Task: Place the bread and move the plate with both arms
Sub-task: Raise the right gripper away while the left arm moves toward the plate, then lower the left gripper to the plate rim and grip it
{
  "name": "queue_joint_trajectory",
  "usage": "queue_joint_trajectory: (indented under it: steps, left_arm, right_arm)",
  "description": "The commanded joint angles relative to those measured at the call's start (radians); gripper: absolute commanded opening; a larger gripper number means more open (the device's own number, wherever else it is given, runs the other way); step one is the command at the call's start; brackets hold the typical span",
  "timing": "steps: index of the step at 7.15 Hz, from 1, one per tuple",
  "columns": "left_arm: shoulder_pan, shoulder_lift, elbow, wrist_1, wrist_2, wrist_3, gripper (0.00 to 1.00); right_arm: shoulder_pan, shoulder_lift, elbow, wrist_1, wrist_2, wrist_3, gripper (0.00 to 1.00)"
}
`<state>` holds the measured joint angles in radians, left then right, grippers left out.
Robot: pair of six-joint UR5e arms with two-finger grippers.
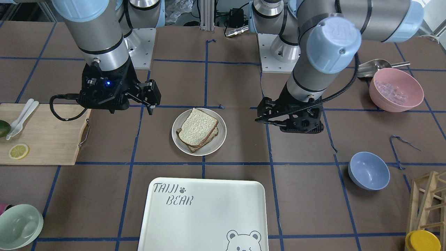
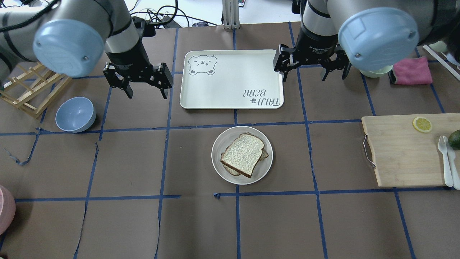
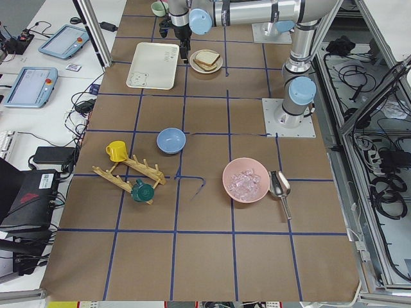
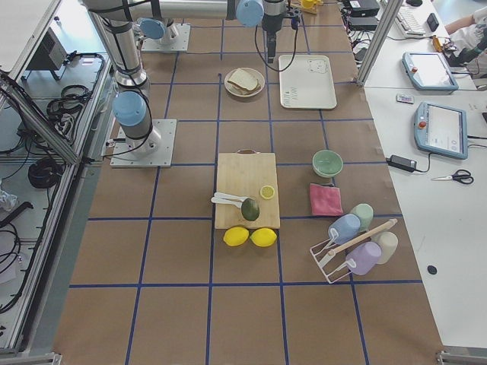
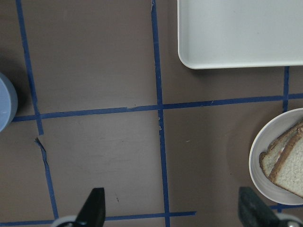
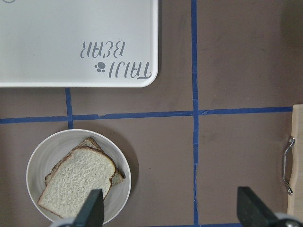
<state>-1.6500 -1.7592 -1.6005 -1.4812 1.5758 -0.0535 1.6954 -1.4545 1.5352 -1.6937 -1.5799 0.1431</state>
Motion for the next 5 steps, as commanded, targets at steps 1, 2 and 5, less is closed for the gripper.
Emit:
queue_joint_trajectory:
  steps: [1, 2, 5]
  left_arm:
    - [-0.066, -0.008, -0.192, 0.183, -0.104, -0.158, 1.00]
    - [-0.073, -0.013, -0.291, 0.302, -0.143, -0.186, 1.00]
    - [-0.092, -0.043, -0.481, 0.581, -0.219, -0.307, 1.00]
  right_arm:
    - [-0.008, -0.023, -0.001, 0.026, -0.009, -0.048, 1.00]
    - [-0.049, -0.027, -0.003, 0.047, -0.005, -0.130, 1.00]
    - [-0.105, -0.082, 0.002, 0.114, -0.014, -0.227, 1.00]
